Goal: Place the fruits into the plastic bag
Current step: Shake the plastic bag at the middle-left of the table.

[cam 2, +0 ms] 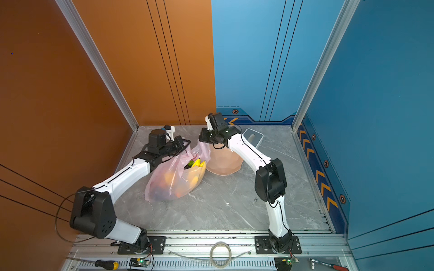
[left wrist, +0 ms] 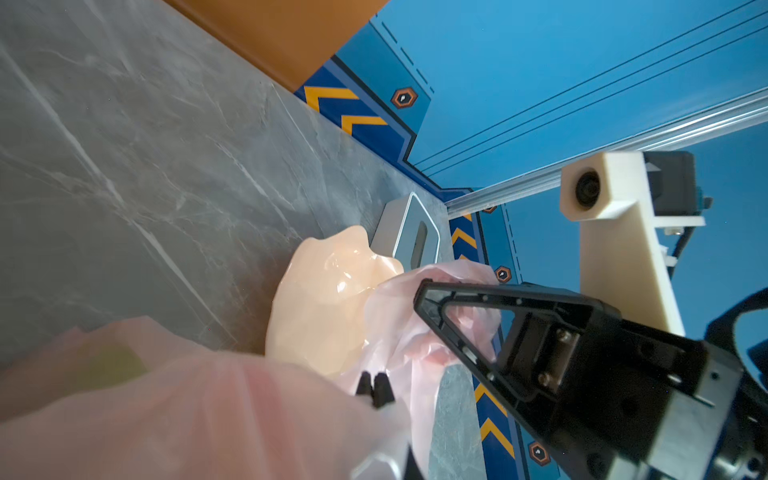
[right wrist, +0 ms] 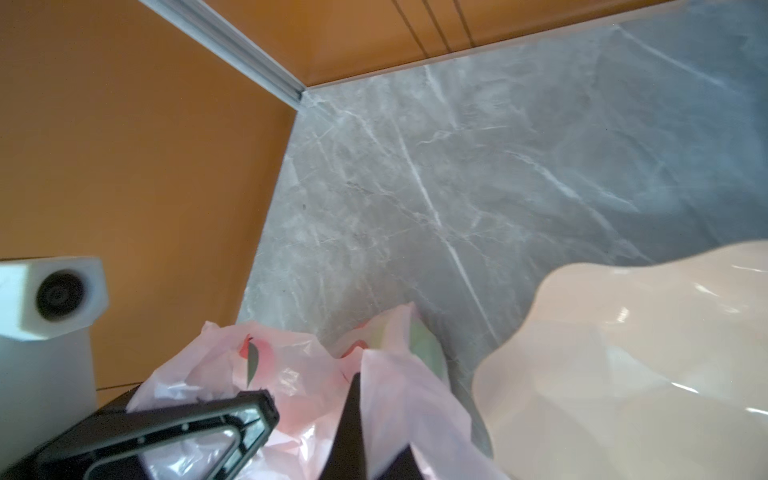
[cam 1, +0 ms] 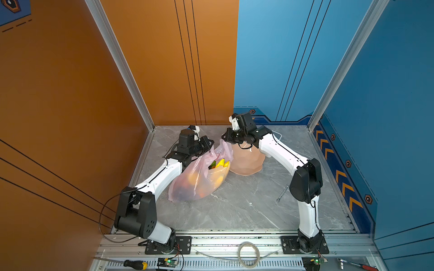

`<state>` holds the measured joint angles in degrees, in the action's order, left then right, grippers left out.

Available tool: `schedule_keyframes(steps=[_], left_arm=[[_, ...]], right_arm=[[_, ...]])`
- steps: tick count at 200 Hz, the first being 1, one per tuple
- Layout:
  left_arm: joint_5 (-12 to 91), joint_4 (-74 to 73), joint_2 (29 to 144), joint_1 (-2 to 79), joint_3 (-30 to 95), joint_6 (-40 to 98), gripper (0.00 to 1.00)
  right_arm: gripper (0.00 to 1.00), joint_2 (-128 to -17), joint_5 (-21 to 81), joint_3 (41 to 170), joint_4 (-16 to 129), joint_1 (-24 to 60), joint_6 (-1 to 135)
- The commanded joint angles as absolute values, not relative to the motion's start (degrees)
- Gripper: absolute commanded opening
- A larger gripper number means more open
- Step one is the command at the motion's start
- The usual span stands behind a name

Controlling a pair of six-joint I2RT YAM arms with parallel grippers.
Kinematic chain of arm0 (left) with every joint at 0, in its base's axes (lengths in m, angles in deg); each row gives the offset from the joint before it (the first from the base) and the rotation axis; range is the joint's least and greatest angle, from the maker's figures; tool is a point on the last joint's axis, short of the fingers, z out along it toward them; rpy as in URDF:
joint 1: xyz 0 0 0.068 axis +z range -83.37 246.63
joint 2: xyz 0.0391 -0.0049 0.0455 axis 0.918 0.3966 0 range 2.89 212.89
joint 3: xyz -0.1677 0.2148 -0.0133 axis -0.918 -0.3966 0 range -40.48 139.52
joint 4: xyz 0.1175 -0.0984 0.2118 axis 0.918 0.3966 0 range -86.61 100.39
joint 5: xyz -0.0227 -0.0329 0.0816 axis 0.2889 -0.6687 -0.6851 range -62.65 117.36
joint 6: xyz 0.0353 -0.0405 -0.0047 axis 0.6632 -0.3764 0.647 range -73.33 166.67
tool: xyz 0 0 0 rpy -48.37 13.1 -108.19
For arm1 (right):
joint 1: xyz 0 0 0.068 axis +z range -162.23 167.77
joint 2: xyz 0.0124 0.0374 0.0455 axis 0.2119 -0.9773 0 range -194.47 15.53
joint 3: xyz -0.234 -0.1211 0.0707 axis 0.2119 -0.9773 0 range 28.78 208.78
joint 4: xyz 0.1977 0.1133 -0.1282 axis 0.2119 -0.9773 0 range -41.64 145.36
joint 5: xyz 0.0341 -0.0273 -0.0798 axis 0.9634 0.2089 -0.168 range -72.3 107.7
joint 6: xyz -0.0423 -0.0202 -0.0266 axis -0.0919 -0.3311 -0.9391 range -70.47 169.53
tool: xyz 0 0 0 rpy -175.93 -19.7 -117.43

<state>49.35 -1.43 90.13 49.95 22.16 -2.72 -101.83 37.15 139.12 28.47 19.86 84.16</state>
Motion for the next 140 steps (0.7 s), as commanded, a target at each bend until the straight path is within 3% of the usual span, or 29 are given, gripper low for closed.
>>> schedule_keyframes(steps=[1,16,28,40,70,85,104,134,140], left_arm=[[51.8,-5.6,93.1,48.8,24.6,-3.1,0.0],[52.5,-5.7,94.7,48.6,25.4,-3.3,0.0],[52.8,-5.7,94.8,48.6,25.6,-3.3,0.16],[52.8,-5.7,94.1,48.7,25.5,-3.0,0.31],[52.9,-3.0,90.7,49.0,25.5,-1.4,0.6],[52.8,-0.5,88.4,49.1,25.2,-0.1,0.71],[51.8,6.1,85.0,49.1,25.5,1.9,0.81],[47.2,23.9,79.1,49.2,28.0,7.2,0.85],[46.3,27.0,77.9,49.5,28.5,8.1,0.9]], right_arm=[[0.0,-97.6,36.3,136.4,30.2,18.3,84.8],[0.02,-97.4,37.5,135.4,30.4,18.1,84.7],[0.12,-97.0,38.1,135.4,30.4,18.3,84.2],[0.3,-96.2,38.1,135.3,30.4,18.6,83.7],[0.65,-94.2,37.7,135.1,30.1,19.0,83.3],[0.75,-93.1,37.1,134.5,29.9,19.2,83.1],[0.84,-91.4,35.6,133.7,29.3,19.7,82.3],[0.85,-89.1,32.9,133.5,26.3,20.2,80.5],[0.86,-88.9,31.9,133.7,24.9,20.2,80.0]])
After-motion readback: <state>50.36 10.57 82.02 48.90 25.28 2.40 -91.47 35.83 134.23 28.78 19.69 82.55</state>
